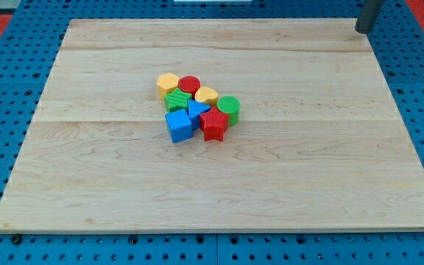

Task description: Move your arm towards the group of blocks

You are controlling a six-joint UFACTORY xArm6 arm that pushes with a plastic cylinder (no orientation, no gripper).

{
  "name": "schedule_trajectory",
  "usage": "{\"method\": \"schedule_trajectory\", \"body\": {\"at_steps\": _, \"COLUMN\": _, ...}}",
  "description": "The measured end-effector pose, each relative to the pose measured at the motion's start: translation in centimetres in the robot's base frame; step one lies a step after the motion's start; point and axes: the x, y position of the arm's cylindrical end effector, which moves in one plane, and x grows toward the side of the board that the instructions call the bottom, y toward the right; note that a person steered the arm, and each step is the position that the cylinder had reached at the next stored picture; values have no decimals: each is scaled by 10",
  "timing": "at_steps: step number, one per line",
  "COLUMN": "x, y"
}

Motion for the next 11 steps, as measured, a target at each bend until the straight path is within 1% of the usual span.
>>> {"method": "schedule_trajectory", "body": {"at_steps": 3, "x": 2, "y": 1}}
{"method": "schedule_trajectory", "body": {"at_steps": 4, "x": 60, "y": -18}}
{"method": "schedule_trajectory", "body": {"at_steps": 5, "x": 137, "y": -68}}
{"method": "schedule_trajectory", "body": {"at_steps": 6, "x": 159, "y": -141}}
{"method": "schedule_trajectory", "body": {"at_steps": 7, "x": 122, "y": -165}}
{"method": "schedule_trajectory", "body": {"at_steps": 8, "x": 75, "y": -167}}
{"method": "schedule_trajectory", "body": {"at_steps": 9, "x": 61, "y": -219}}
{"method": "schedule_trajectory", "body": {"at_steps": 10, "x": 64, "y": -262}}
{"method": "schedule_trajectory", "body": {"at_steps": 11, "x": 64, "y": -330}}
